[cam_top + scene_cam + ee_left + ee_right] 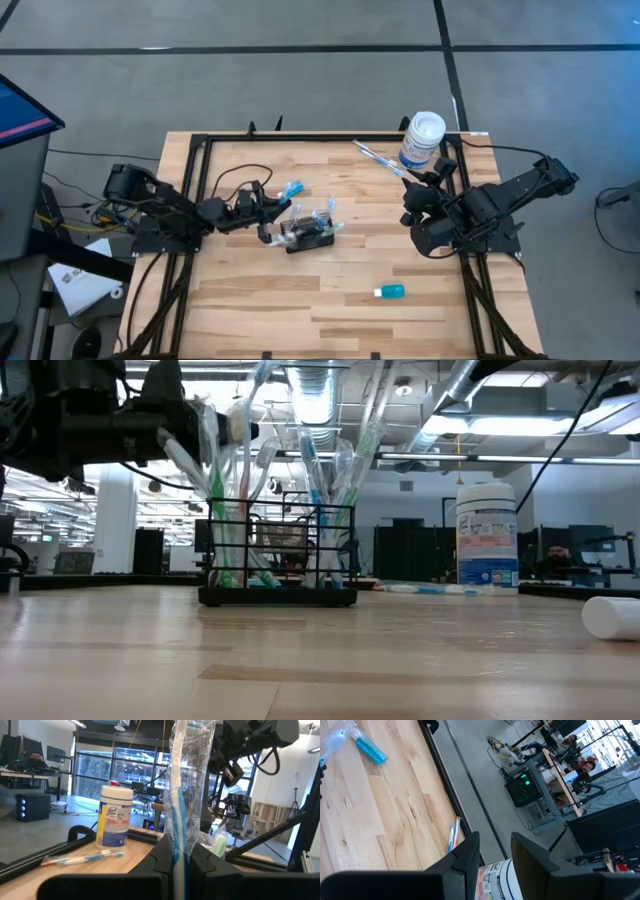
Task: Pick & Place toothbrushing station
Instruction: Put the blue toothbrush into the wire organizer
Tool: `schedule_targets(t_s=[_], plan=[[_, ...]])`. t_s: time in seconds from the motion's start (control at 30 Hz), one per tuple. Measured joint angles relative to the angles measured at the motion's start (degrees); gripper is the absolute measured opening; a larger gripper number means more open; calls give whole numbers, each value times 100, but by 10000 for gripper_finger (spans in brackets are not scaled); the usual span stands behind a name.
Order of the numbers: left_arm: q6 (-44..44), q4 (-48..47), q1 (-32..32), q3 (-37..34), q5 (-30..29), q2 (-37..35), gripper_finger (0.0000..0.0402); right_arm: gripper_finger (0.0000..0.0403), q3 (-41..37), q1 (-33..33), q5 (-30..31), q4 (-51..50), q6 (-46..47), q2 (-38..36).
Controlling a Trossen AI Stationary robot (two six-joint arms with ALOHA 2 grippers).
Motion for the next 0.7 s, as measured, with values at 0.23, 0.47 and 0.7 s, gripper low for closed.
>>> schedule_targets(t_s=[0.23, 0.47, 0.7], plan=[[-34, 8, 0, 2, 2, 197, 9, 102, 0, 0, 1, 0, 0, 0], [-3, 10, -138, 2, 0, 373, 9, 102, 0, 0, 1, -2, 0, 0], [190, 4, -140, 2, 109, 375, 9, 102, 0, 0, -1, -2, 0, 0]])
